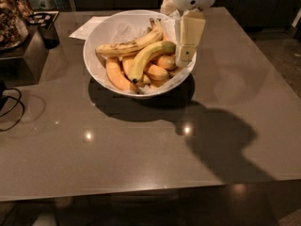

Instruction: Pick banana from white bowl

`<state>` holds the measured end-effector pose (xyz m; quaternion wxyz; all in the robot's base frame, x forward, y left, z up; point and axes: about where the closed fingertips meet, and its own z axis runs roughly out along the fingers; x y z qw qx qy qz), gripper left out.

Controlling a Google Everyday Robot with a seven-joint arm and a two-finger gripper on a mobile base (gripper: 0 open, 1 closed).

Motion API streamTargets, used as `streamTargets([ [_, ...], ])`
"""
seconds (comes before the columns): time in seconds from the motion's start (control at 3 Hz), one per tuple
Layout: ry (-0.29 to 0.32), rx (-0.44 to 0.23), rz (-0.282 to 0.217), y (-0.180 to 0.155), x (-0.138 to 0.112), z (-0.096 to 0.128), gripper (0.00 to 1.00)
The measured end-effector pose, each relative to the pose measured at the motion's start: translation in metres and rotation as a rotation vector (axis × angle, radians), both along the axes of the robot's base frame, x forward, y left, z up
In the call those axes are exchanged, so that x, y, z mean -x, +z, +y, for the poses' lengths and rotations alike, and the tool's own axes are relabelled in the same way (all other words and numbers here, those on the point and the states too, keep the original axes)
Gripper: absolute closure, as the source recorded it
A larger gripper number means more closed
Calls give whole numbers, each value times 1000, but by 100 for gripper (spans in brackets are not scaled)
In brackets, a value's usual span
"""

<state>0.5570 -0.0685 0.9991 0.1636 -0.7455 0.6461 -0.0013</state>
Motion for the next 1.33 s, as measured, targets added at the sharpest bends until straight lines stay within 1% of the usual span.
streamTargets([
  [0.33,6,-6,14,-6,-9,5,29],
  [0.67,8,-12,31,-13,-17,8,37],
  [1.33,1,-13,60,-26,-32,9,39],
])
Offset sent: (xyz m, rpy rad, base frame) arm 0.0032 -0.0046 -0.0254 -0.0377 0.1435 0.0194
